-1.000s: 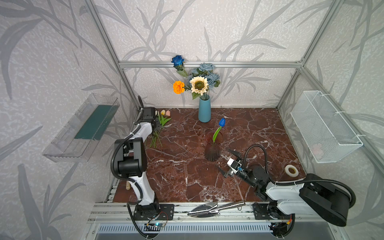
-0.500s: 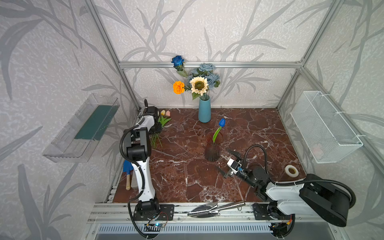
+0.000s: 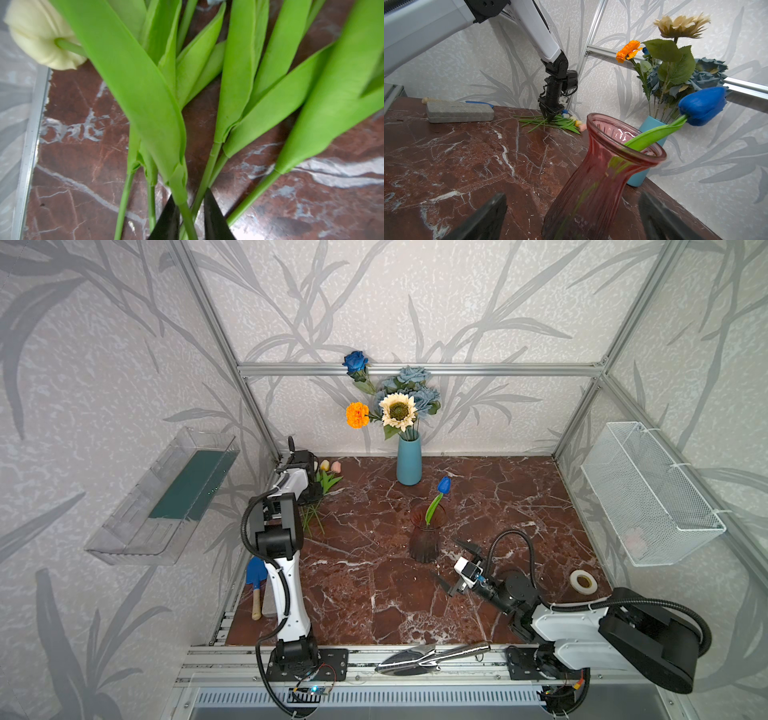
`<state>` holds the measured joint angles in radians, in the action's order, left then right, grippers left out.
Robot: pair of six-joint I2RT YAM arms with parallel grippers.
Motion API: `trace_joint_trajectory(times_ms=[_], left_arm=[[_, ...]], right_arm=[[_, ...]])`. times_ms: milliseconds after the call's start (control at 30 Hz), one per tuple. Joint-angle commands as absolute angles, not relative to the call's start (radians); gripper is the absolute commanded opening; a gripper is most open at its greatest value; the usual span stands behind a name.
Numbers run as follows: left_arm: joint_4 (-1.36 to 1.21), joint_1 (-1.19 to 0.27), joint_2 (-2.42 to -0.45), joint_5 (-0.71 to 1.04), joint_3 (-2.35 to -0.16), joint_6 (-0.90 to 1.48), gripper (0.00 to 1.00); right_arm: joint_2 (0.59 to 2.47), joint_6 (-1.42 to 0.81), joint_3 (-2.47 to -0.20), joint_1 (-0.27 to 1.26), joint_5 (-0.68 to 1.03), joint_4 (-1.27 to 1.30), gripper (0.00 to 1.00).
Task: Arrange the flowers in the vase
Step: 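Grasp the white tulip stem with the left gripper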
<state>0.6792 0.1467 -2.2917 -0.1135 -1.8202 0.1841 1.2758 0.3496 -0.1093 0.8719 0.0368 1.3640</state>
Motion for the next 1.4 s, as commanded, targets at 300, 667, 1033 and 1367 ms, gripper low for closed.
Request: trace_joint_trajectory(times_ms=[300, 667, 1033, 1367], left_arm=[[0.705, 0.155, -2.286, -0.083, -1.832, 0.208, 0.05], [0.551, 0.127, -2.085, 0.040, -1.549, 0.266, 0.03], [0.384, 0.016, -1.836, 0.015, -1.225, 0.245, 0.15], [0.444, 0.024, -1.884, -0.017, -1.289, 0.236, 0.08]], right_arm=[[1.285, 0.349, -0.129, 0.877, 0.052, 1.402, 0.99], [1.290, 0.347, -0.127, 0.877, 0.052, 1.407, 0.99], [1.279, 0.344, -0.127, 0.877, 0.054, 1.395, 0.99], [1.269, 0.345, -0.120, 0.877, 0.052, 1.400, 0.99]])
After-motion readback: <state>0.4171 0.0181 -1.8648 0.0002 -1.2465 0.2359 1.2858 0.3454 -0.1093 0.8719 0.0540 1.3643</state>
